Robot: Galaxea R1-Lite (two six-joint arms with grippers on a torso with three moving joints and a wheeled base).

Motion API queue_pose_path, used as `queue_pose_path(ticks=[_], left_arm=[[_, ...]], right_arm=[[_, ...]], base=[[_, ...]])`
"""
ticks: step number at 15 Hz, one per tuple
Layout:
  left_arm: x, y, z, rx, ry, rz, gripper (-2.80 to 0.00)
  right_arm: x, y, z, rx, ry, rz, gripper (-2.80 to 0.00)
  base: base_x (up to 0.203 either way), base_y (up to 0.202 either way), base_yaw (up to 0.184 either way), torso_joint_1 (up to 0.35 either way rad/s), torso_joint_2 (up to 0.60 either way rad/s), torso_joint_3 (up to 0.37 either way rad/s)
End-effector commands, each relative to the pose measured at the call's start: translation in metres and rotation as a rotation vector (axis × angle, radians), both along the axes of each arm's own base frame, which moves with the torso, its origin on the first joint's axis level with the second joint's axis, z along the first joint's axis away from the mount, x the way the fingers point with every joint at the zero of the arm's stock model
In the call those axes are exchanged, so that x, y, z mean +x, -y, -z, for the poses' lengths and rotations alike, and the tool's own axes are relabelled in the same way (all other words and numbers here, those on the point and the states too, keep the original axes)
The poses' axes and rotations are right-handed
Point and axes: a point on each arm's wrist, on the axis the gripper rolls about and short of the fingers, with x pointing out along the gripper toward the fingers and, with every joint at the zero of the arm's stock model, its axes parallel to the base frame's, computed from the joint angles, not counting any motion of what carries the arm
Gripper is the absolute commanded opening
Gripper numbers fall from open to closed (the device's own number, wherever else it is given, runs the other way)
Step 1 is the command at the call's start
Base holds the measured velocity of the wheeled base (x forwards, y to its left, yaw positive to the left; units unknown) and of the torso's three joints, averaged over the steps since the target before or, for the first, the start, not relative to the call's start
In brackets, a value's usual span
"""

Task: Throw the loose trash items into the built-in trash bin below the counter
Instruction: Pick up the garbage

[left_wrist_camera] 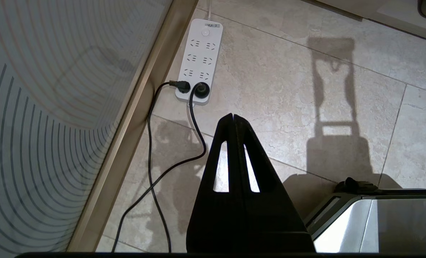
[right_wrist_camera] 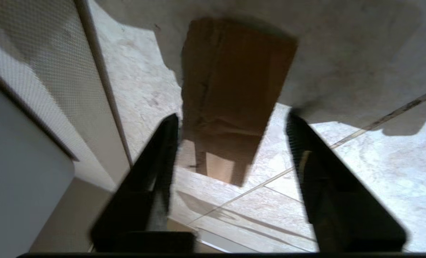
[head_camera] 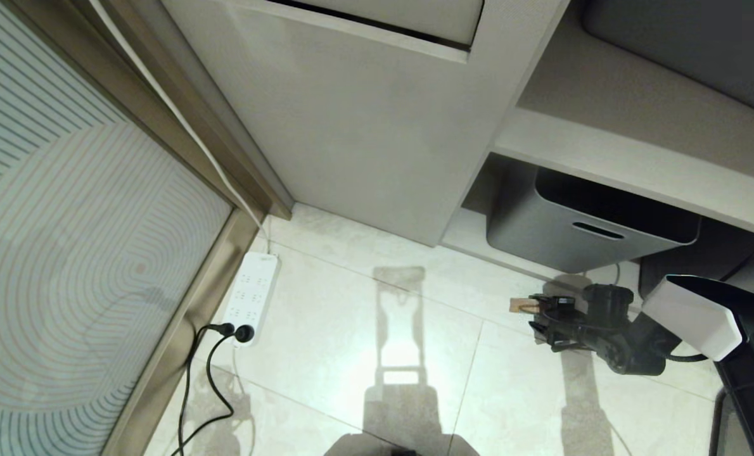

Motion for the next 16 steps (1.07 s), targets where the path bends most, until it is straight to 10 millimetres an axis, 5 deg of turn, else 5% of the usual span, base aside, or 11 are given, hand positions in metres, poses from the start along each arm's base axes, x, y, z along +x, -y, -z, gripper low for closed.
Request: queue_pose_path(ticks=[1, 9, 16], left_arm=[[0.0, 0.0, 0.0, 0.0, -0.002, 0.0, -2.8], [0.0, 0.0, 0.0, 0.0, -0.002, 0.0, -2.8], [0.0, 0.0, 0.0, 0.0, -0.002, 0.0, -2.8]], right_arm=[[0.001, -0.001, -0.001, 0.01, 0.007, -0.001, -2.8], [-0.012, -0.003, -0.022, 0.003, -0.002, 0.003, -2.8], [-0.074, 0.036, -0.098, -0.157, -0.024, 0.03, -2.8]], base=[[0.0, 0.0, 0.0, 0.0, 0.0, 0.0], [0.0, 0.0, 0.0, 0.0, 0.0, 0.0], [0.0, 0.0, 0.0, 0.0, 0.0, 0.0]])
